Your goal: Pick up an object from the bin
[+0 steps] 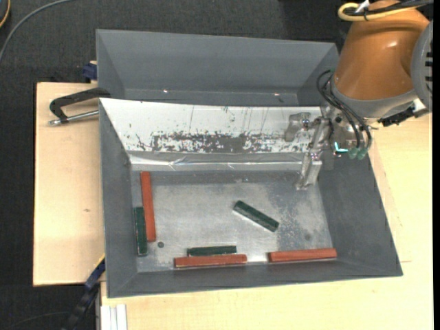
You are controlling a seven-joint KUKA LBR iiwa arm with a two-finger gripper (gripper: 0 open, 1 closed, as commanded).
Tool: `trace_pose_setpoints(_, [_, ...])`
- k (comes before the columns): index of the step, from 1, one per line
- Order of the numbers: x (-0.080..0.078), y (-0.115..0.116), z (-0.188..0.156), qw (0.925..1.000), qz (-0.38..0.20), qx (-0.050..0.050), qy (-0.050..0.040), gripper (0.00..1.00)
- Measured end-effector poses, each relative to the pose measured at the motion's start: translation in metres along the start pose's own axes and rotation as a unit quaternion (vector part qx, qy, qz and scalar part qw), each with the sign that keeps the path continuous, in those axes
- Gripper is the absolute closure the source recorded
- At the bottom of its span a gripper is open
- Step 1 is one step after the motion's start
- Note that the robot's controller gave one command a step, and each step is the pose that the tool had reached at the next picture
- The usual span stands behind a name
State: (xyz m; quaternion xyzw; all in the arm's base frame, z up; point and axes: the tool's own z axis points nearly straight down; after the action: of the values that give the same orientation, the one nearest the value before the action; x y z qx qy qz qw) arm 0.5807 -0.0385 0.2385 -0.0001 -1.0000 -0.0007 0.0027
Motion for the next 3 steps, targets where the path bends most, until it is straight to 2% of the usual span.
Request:
trace_pose_setpoints(1, [0.067, 0.021, 0.141, 0.9886, 0.150, 0.000, 0.0014, 0.00])
trace_pose_setpoints(2, [0.057, 0.047, 0.169, 0.9981, 0.061, 0.000, -0.0016, 0.00])
trace_pose_setpoints(3, [0.056, 0.047, 0.168, 0.9981, 0.061, 0.000, -0.0024, 1.00])
